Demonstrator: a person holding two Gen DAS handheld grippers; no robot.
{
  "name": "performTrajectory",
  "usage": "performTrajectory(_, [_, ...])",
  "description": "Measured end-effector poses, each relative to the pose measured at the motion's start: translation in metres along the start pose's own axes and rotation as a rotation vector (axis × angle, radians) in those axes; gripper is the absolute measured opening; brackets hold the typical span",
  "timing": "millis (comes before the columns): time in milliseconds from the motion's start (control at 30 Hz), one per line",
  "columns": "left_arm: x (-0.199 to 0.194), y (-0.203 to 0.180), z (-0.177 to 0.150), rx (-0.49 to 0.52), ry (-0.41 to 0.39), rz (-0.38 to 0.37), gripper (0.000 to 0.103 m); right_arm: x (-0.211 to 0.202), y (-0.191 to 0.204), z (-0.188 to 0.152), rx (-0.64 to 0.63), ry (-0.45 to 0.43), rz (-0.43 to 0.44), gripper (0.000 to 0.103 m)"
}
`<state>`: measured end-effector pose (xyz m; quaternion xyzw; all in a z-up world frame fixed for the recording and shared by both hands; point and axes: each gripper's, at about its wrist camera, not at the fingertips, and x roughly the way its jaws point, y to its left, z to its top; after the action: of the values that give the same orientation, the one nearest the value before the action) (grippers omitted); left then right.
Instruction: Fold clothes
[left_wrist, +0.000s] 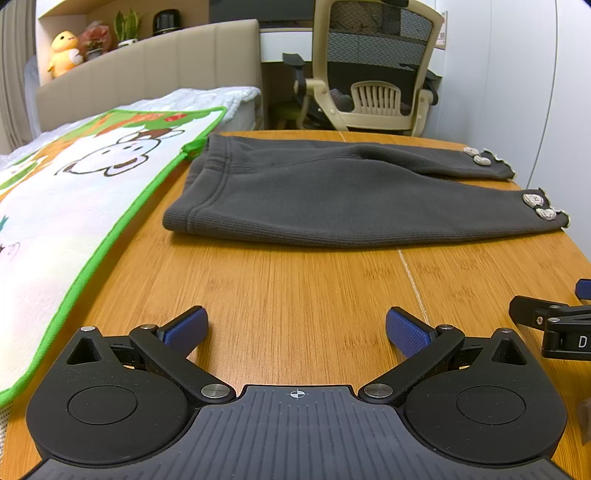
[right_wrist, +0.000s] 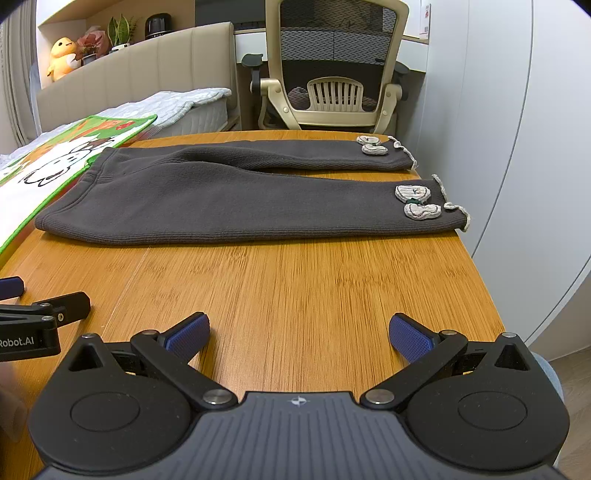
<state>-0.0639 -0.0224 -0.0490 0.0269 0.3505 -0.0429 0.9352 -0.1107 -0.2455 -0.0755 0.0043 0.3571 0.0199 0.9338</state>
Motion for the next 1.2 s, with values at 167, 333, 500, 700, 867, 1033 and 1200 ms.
performTrajectory(167, [0.0, -0.0001, 0.0003, 0.0, 0.0, 0.0, 0.103, -0.0001, -0.0002, 0.0, 0.0, 0.0, 0.0, 0.103])
performTrajectory(333, [0.0001, -0.0008, 0.0005, -0.001, 0.0, 0.0, 0.103, -0.0006, 0.0013, -0.0002, 0.002, 0.0, -0.001, 0.103])
performTrajectory(500, [0.0003, -0.0015, 0.0008, -0.002, 0.0, 0.0, 0.103, -0.0012, 0.0031, -0.0003, 0.003, 0.0, -0.002, 0.103])
performTrajectory(700, [0.0001, -0.004, 0.0011, -0.004, 0.0, 0.002, 0.103, -0.0015, 0.0045, -0.0003, 0.004, 0.0, -0.003, 0.103])
performTrajectory(867, [-0.0001, -0.0059, 0.001, -0.005, -0.001, 0.004, 0.103, -0.0017, 0.0053, -0.0002, 0.005, 0.0, -0.004, 0.103])
performTrajectory(1033, [0.0001, -0.0056, 0.0008, -0.005, -0.001, 0.003, 0.103, -0.0019, 0.0068, -0.0003, 0.006, 0.0, -0.005, 0.103])
performTrajectory(1200, [0.0001, -0.0049, 0.0006, -0.003, -0.002, 0.002, 0.103, -0.0021, 0.0075, -0.0002, 0.007, 0.0, -0.006, 0.103])
